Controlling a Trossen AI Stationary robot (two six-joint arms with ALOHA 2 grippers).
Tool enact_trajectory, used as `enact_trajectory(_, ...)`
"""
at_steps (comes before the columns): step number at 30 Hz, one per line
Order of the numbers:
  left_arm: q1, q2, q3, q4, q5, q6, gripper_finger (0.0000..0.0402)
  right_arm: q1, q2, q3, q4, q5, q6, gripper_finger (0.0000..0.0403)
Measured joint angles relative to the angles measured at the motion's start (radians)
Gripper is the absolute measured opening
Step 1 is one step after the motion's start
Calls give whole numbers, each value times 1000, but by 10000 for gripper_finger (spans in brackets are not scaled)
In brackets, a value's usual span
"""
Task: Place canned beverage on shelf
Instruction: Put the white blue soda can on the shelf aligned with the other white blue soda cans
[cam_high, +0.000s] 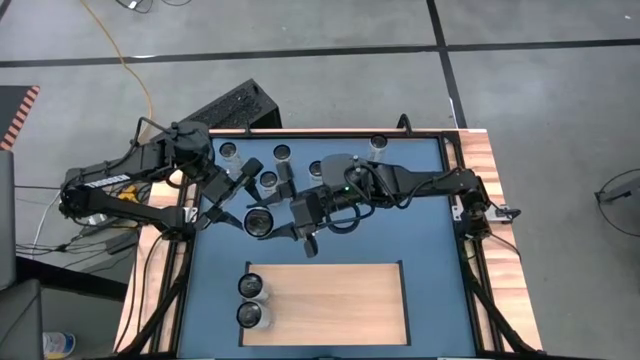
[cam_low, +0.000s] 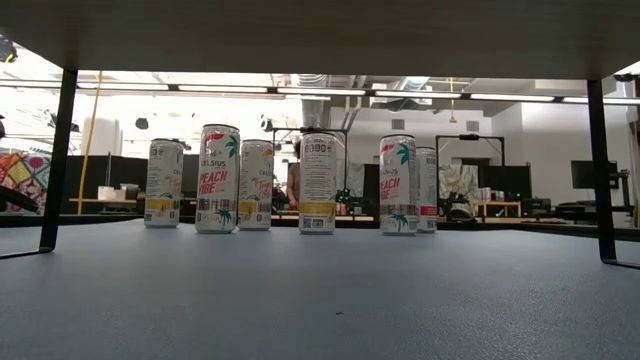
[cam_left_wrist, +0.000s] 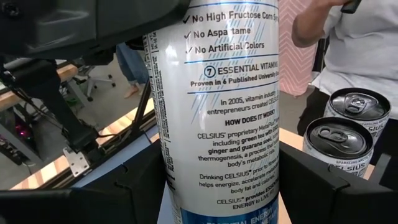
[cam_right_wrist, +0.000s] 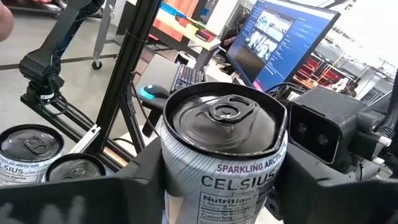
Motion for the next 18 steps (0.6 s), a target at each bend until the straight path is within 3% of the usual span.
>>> enact_trajectory(5,-1,-2,0,0,-24,-29,240,0,0,0,-1,-1,4,195)
enact_trajectory(9,-2,-11,0,-10,-51,-86,263,-4,0,0,-2,6,36,195)
enact_trajectory(18,-1,-95,2,-126,-403,-128,315,-6,0,0,-18,190,134,195)
